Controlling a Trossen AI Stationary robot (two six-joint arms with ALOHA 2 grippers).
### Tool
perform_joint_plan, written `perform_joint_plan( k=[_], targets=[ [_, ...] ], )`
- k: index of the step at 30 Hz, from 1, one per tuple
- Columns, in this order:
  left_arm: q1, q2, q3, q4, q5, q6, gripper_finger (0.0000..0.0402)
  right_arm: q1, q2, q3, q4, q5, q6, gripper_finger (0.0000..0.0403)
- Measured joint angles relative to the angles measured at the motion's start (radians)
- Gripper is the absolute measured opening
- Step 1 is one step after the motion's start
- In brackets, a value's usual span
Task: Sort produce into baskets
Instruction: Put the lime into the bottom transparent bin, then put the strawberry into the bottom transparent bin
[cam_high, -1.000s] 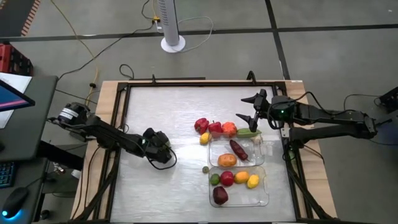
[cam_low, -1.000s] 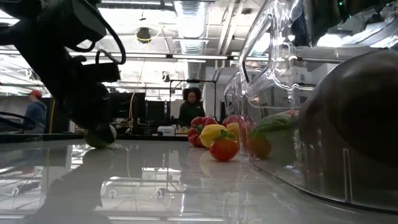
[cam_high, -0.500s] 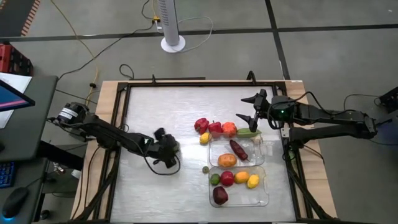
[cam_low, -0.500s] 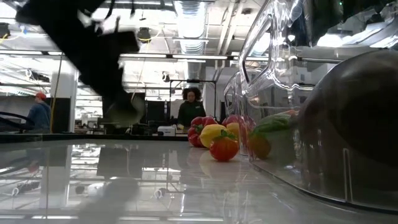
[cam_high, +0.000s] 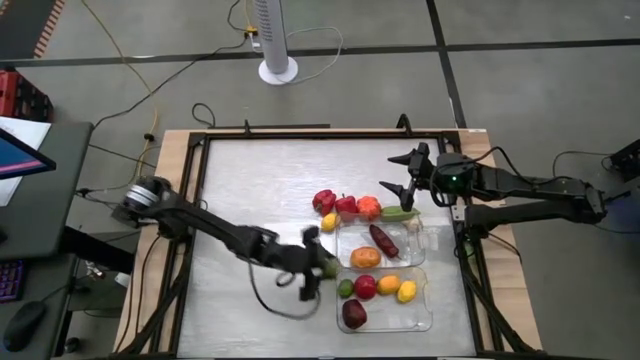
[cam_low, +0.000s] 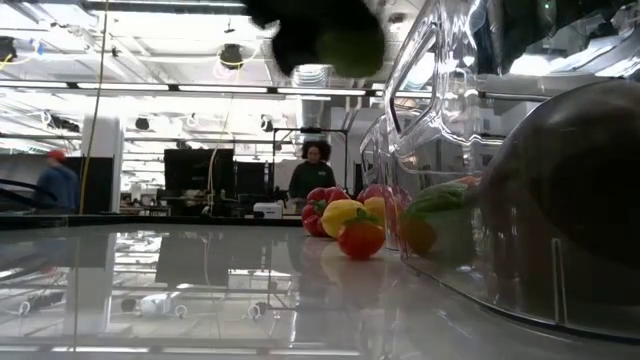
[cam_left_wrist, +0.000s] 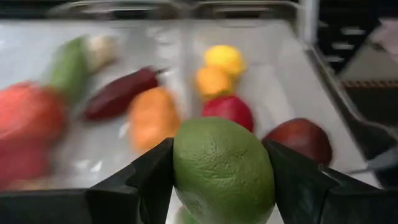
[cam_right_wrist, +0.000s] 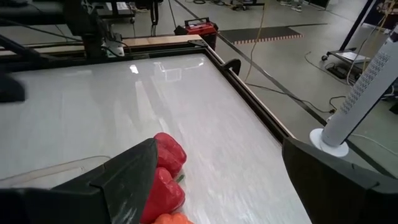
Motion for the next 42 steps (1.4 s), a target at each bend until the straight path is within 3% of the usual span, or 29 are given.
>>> perform_joint_plan(
  k=[5,8,17,21,29,35,42],
  targets=[
    [-0.012,0.16,0.225,-0.087,0.132,0.08,0.0214,0.0,0.0,0.0,-0.001,0.0,0.002,0.0369],
    [-0.012,0.218,0.31,-0.115,0.159,0.087,0.0219,0.0,0.0,0.0,-0.01,0.0,0.001,0.0369],
    [-0.014,0.234,0.344,-0.173,0.146,0.137,0.0292,0.0,0.0,0.0,-0.014,0.0,-0.001,0.0369],
    [-0.045,0.2,0.341,-0.256,0.036,0.187,0.03,0.0,0.0,0.0,-0.014,0.0,0.0,0.0369],
    [-0.099,0.017,0.162,-0.254,-0.157,0.125,0.0282,0.0,0.0,0.0,-0.014,0.0,0.003,0.0369],
    [-0.07,-0.022,-0.099,-0.124,-0.14,-0.039,0.0276,0.0,0.0,0.0,-0.004,0.0,0.003,0.0369],
    [-0.039,0.001,-0.307,0.21,-0.115,-0.073,0.0276,0.001,0.0,0.0,0.001,0.0,0.003,0.0369]
  ],
)
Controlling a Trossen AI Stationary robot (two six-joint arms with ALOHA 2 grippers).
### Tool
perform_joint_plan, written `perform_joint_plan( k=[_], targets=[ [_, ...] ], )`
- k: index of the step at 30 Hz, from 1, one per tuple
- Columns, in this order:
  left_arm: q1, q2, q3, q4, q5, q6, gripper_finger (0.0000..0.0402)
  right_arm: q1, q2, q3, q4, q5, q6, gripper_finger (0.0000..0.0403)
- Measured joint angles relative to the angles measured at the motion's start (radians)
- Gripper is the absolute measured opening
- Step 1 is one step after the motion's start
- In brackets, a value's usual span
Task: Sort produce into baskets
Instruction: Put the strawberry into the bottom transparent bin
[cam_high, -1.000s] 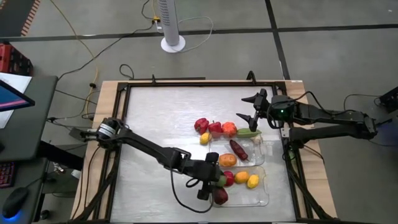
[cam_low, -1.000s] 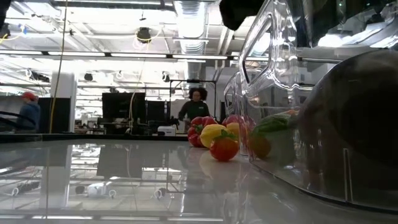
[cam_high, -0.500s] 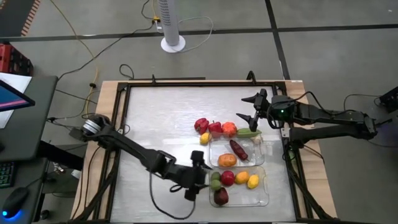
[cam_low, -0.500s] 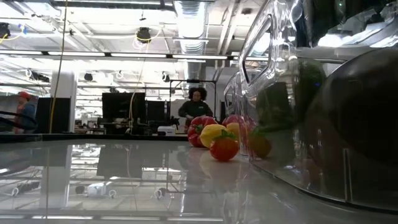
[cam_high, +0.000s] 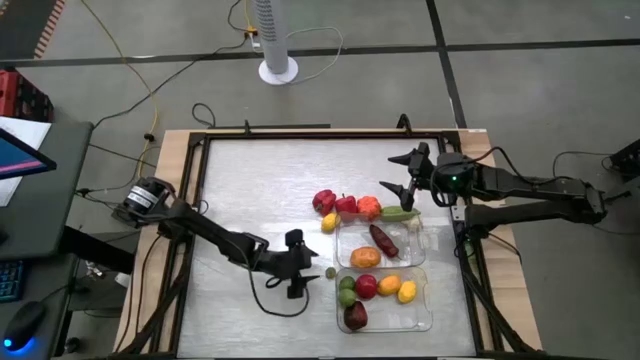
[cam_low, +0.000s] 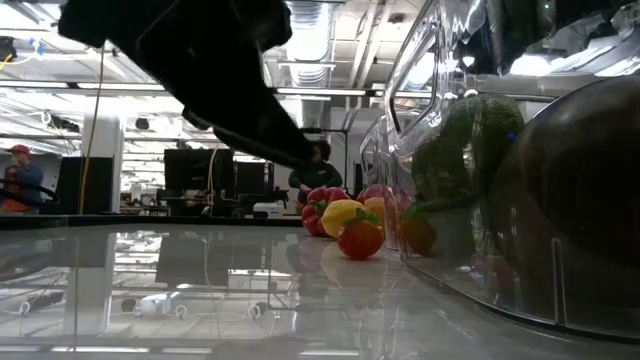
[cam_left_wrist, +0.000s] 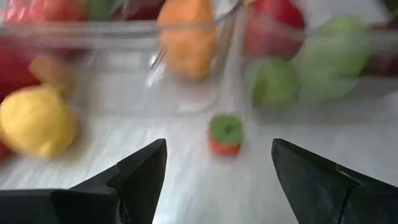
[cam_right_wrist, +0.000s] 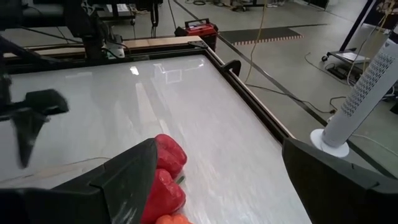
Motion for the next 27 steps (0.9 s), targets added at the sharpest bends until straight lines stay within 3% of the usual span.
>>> perform_joint_plan(
  k=[9,20,27],
  targets=[
    [0.007,0.182,0.0,0.257,0.02,0.024,0.0276,0.0,0.0,0.0,-0.001,0.0,0.0,0.0369],
    [0.02,0.291,0.01,0.349,-0.001,0.037,0.0273,0.0,0.0,0.0,-0.007,0.0,-0.001,0.0369],
    [0.023,0.304,0.013,0.368,0.003,0.022,0.0211,-0.001,0.0,0.0,-0.007,0.0,-0.002,0.0369]
  ],
)
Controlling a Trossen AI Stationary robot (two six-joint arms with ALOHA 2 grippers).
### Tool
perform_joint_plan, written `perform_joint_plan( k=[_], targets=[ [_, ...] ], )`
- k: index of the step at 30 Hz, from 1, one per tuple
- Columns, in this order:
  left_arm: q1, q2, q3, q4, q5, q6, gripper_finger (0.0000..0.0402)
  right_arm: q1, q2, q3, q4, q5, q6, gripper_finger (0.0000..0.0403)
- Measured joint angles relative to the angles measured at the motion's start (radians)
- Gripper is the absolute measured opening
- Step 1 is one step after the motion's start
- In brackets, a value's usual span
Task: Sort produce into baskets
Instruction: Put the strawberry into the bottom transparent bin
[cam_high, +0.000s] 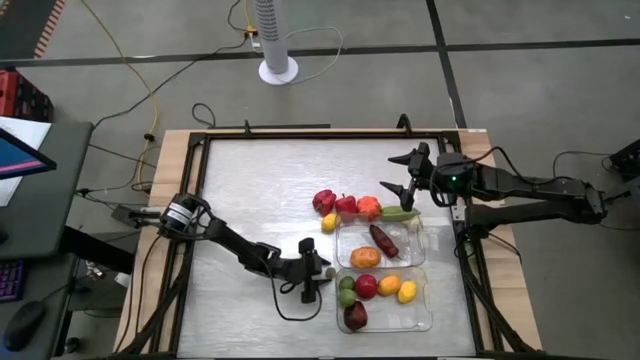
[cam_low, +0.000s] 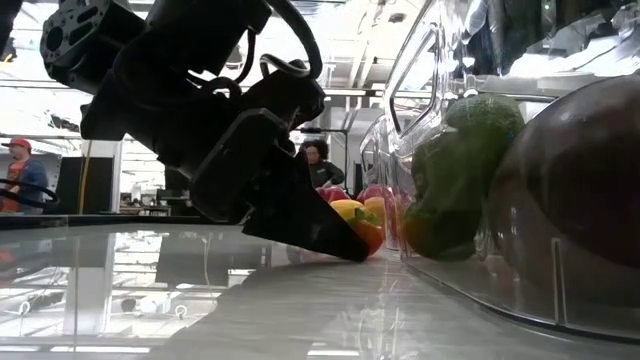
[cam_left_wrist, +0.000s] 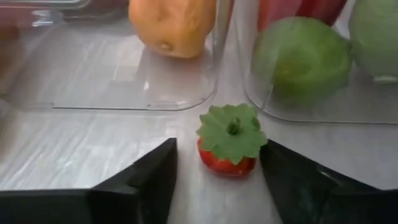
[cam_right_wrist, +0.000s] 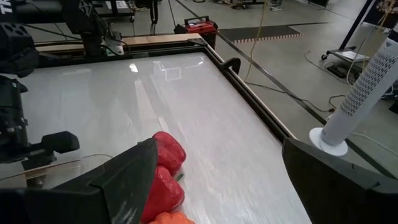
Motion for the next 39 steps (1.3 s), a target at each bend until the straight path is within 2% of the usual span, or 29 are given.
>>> perform_joint_plan(
  k=[5,8,13,18,21,23,28,32,35,39],
  targets=[
    [0.0,0.0,0.0,0.017,0.032,-0.001,0.0142,-0.005,0.0,0.0,-0.003,0.0,-0.002,0.0369],
    [0.002,-0.034,-0.001,-0.009,0.093,-0.011,0.0107,-0.005,0.0,0.0,-0.008,0.0,-0.001,0.0369],
    [-0.002,-0.175,-0.001,-0.222,0.123,-0.012,0.0078,-0.005,0.0,0.0,-0.01,0.0,-0.001,0.0369],
    [-0.017,-0.357,-0.001,-0.428,0.099,-0.029,0.0083,-0.005,0.0,0.0,-0.009,0.0,0.002,0.0369],
    [-0.026,-0.432,-0.001,-0.434,0.063,-0.042,0.0088,-0.005,0.0,0.0,-0.008,0.0,0.001,0.0369],
    [-0.028,-0.44,-0.001,-0.371,0.046,-0.041,0.0089,-0.005,0.0,0.0,-0.005,0.0,0.002,0.0369],
    [-0.016,-0.361,0.05,-0.249,0.131,0.0,0.009,-0.005,0.0,0.0,0.0,0.0,0.001,0.0369],
    [-0.013,-0.269,0.182,-0.285,0.215,0.048,0.009,-0.005,0.0,0.0,0.0,0.0,0.001,0.0369],
    [-0.013,-0.209,0.272,-0.361,0.224,0.082,0.0096,-0.005,0.0,0.0,-0.008,0.0,0.001,0.0369],
    [-0.01,-0.185,0.336,-0.418,0.221,0.104,0.0138,-0.002,0.0,0.0,-0.023,0.0,0.001,0.0369]
  ],
)
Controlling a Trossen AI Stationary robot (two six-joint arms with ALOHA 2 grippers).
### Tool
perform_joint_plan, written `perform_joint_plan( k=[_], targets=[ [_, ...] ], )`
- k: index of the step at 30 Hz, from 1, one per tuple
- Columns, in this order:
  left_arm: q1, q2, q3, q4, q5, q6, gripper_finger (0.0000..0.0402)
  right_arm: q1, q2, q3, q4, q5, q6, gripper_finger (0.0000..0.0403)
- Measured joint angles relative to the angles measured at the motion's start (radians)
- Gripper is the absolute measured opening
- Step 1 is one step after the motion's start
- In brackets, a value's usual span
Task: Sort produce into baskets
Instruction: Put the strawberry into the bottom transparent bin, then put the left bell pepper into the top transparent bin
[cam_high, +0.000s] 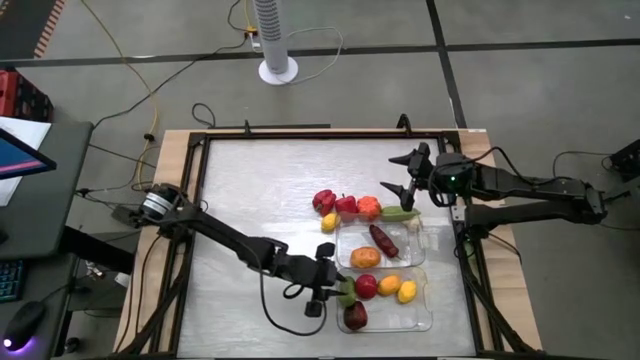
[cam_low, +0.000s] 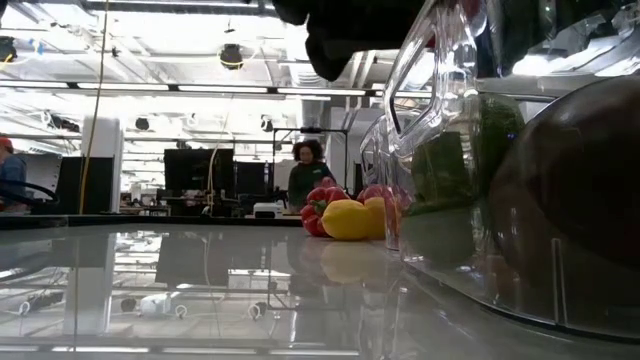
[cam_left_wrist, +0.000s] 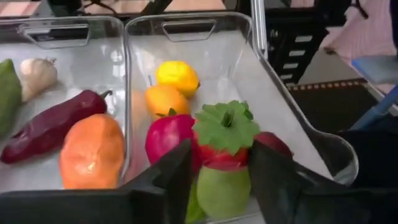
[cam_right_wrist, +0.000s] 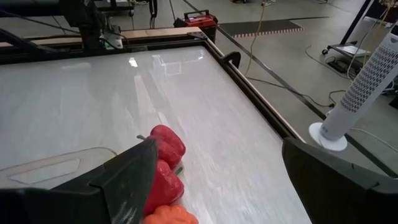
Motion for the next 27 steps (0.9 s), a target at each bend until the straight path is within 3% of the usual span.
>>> perform_joint_plan(
  k=[6,9,12,15,17,20,27],
  targets=[
    [0.0,-0.015,0.015,-0.078,-0.051,0.058,0.0229,0.0,-0.003,0.0,-0.031,-0.001,0.0,0.0369],
    [0.0,-0.052,0.015,-0.138,-0.095,0.099,0.0249,0.0,-0.031,0.0,-0.128,-0.001,0.006,0.0369],
    [0.004,-0.105,-0.014,-0.16,-0.118,0.152,0.0249,0.0,-0.074,0.0,-0.243,0.054,0.057,0.0369],
    [0.018,-0.178,-0.082,-0.122,-0.13,0.212,0.0237,-0.012,-0.083,0.0,-0.324,0.156,0.14,0.0369],
    [0.044,-0.236,-0.137,-0.059,-0.127,0.245,0.0227,-0.032,-0.058,0.001,-0.379,0.165,0.175,0.0369],
    [0.097,-0.327,-0.233,0.036,-0.12,0.29,0.0215,-0.065,0.008,0.007,-0.52,0.117,0.184,0.0369],
    [0.233,-0.507,-0.4,0.139,-0.098,0.334,0.0208,-0.112,0.151,0.073,-0.492,-0.033,0.134,0.0369]
  ],
)
